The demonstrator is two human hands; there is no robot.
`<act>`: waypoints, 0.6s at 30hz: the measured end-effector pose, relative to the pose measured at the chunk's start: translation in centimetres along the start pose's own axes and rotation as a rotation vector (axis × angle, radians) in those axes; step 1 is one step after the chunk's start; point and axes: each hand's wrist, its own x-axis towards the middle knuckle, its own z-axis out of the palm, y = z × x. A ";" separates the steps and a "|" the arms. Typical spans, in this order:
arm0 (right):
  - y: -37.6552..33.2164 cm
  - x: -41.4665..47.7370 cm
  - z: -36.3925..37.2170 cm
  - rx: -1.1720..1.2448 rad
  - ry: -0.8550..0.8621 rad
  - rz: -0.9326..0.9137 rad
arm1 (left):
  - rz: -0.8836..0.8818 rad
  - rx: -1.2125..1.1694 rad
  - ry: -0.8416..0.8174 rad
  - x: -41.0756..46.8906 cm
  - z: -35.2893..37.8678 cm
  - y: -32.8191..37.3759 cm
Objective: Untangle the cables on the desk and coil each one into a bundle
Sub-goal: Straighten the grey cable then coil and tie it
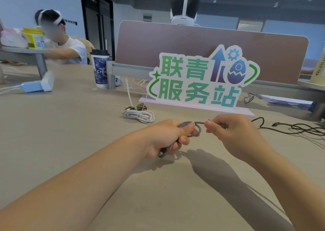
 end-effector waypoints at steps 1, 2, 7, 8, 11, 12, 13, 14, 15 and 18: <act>-0.2 -0.1 0.1 0.001 0.004 -0.007 | -0.004 0.021 -0.019 -0.1 -0.1 0.0; -0.3 -0.2 0.2 0.002 0.013 -0.018 | -0.007 0.032 -0.040 -0.2 -0.1 0.0; -0.1 -0.3 1.3 0.043 0.035 -0.056 | -0.029 -0.006 -0.103 0.0 -0.1 -0.5; 0.0 -0.3 1.4 0.025 0.030 -0.057 | -0.043 -0.022 -0.094 0.1 -0.1 -0.6; 0.0 -0.1 1.0 -0.021 -0.008 -0.044 | -0.064 -0.066 -0.048 0.2 -0.1 -0.5; 0.0 0.0 0.8 -0.031 -0.037 -0.018 | -0.055 -0.084 -0.031 0.3 -0.1 -0.5; 0.1 0.1 0.6 -0.038 -0.073 0.022 | -0.039 -0.103 -0.005 0.4 -0.3 -0.4; 0.2 0.2 0.4 -0.035 -0.112 0.072 | -0.022 -0.130 0.034 0.5 -0.5 -0.4; 0.3 0.2 0.2 -0.021 -0.143 0.122 | -0.010 -0.168 0.083 0.6 -0.9 -0.3; 0.4 0.3 -0.5 -0.009 -0.158 0.198 | 0.020 -0.276 0.253 0.9 -2.0 -0.3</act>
